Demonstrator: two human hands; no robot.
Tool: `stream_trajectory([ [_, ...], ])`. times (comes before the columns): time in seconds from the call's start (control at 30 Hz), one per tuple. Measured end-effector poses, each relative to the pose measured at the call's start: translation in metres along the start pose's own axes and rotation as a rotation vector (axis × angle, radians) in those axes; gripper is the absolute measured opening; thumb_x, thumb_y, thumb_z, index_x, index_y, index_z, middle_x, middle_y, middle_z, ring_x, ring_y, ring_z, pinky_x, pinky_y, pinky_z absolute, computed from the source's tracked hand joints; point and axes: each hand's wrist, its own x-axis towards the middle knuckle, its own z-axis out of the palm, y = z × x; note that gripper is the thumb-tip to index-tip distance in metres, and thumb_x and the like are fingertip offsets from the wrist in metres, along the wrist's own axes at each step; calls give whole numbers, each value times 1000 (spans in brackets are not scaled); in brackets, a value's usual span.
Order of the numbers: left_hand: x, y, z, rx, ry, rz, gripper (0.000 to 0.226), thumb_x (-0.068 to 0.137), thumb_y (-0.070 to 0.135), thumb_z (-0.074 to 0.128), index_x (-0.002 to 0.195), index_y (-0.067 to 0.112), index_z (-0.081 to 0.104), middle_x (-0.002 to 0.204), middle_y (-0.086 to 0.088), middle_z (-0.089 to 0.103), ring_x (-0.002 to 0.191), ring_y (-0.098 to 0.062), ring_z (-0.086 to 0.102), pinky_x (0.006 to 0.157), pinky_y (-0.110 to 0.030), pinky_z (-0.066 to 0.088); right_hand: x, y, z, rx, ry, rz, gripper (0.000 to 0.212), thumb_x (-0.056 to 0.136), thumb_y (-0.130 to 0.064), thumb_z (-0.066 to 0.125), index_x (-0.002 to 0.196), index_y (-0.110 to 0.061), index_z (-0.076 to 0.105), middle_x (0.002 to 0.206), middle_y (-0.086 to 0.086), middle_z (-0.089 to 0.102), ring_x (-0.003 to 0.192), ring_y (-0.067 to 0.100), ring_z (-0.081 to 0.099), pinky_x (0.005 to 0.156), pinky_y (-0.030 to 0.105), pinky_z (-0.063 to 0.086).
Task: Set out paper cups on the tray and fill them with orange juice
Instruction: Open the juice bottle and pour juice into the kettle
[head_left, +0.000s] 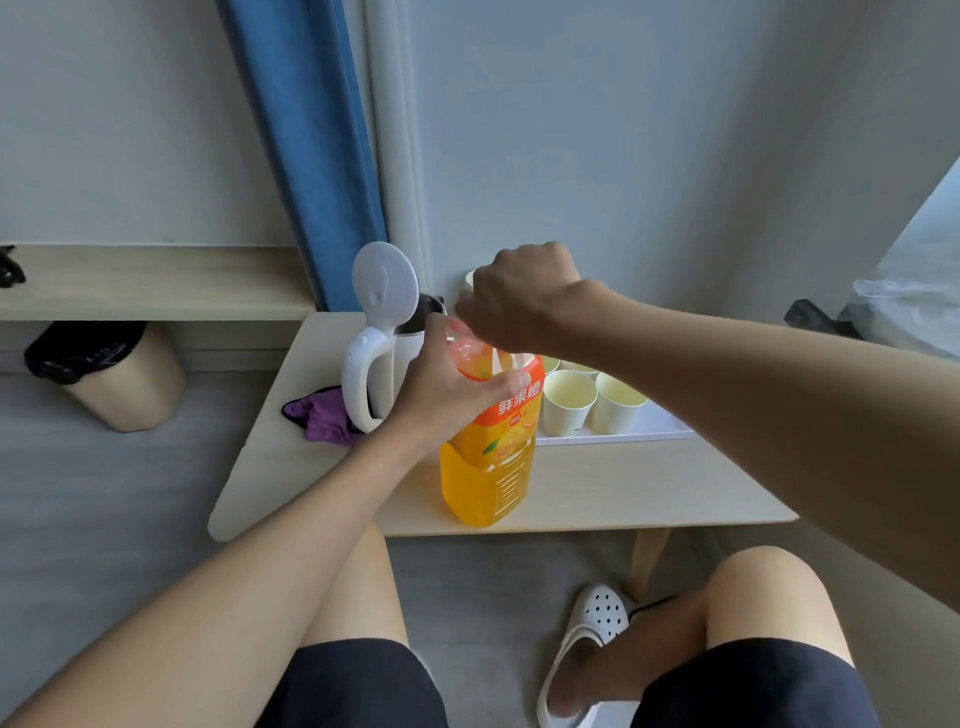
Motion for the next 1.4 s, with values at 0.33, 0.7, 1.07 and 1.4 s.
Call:
stream_trajectory([
  [0.33,14,0,-13,-89,-195,2,75,75,26,90,129,31,39,112,19,58,101,-1,60,71,-13,50,0,27,3,-67,51,-282,58,105,-42,19,64,-9,43,55,6,31,57,33,40,58,30,30],
  [0.7,19,-3,-16,-78,-256,7,72,79,32,86,131,32,37,132,6,56,116,-12,58,77,-17,50,-3,33,-11,238,-301,-289,26,106,-36,39,97,-12,41,88,8,54,74,22,49,61,35,38],
  [1.07,20,-5,-15,-67,-278,6,75,81,35,85,137,31,35,131,9,55,115,-10,59,77,-17,51,-6,30,-24,220,-298,-315,10,102,-17,52,98,-12,44,94,8,62,78,23,57,59,33,42],
  [1.4,20,-5,-15,-89,-284,-2,72,80,31,85,132,30,35,127,9,55,113,-9,59,78,-18,51,-7,33,-26,217,-281,-239,31,104,-35,45,96,-6,53,86,10,62,66,24,58,60,37,48],
])
